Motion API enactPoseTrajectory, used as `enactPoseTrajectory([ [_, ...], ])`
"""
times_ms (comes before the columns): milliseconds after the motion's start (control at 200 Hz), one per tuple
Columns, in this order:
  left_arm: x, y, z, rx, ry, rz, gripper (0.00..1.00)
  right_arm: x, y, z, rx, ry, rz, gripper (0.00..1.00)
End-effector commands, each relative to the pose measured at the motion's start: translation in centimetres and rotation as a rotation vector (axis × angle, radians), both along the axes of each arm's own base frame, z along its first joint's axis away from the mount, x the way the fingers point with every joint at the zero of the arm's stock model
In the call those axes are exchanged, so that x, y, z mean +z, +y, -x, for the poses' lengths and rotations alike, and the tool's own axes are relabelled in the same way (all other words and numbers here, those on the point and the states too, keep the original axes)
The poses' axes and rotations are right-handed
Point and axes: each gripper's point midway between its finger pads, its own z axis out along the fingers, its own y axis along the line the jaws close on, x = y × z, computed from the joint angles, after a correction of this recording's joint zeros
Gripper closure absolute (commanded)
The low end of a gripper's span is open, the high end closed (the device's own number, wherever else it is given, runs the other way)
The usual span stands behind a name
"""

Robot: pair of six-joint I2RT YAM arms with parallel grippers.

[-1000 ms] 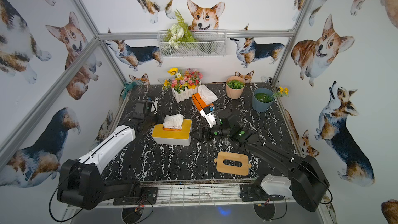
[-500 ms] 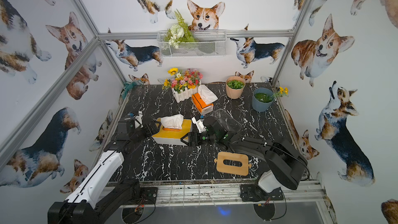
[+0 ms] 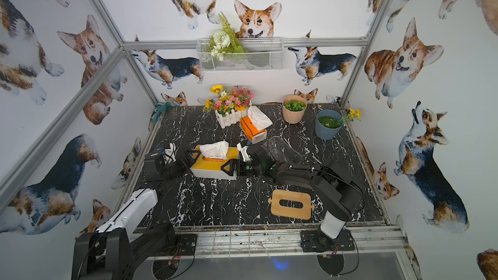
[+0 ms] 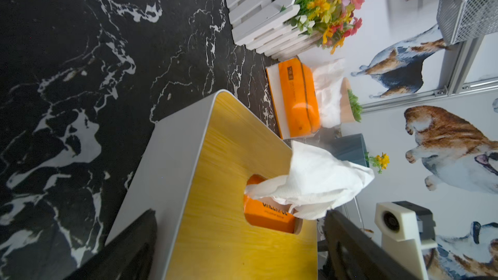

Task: Put the tissue paper into the tissue box
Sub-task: Move the tissue box to the center of the board.

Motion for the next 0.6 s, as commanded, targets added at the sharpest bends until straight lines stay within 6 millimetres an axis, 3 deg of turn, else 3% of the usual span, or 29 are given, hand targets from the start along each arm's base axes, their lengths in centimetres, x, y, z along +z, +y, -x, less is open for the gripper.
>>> enactPoseTrajectory([
  [0,2.6,-2.5,-1.2,-0.109,-0.087,0.09,0.0,2.2,1.6,-1.5,0.008,-0.049,-0.08,0.0],
  [220,2.4,-4.8,-4.5,-0.164,-0.089,0.074,0.0,2.0,1.9,-5.8,-0.038,-0.054,-0.066,0.0],
  [420,0.8,-4.6,-6.9,-0.136,-0.06,0.062,0.0,2.5,1.8,-10.1,-0.067,-0.092,-0.02,0.0],
  [596,-1.3,-4.0,-7.4,-0.093,-0.023,0.044,0.0,2.9,1.4,-12.3,-0.081,-0.101,0.01,0.0],
])
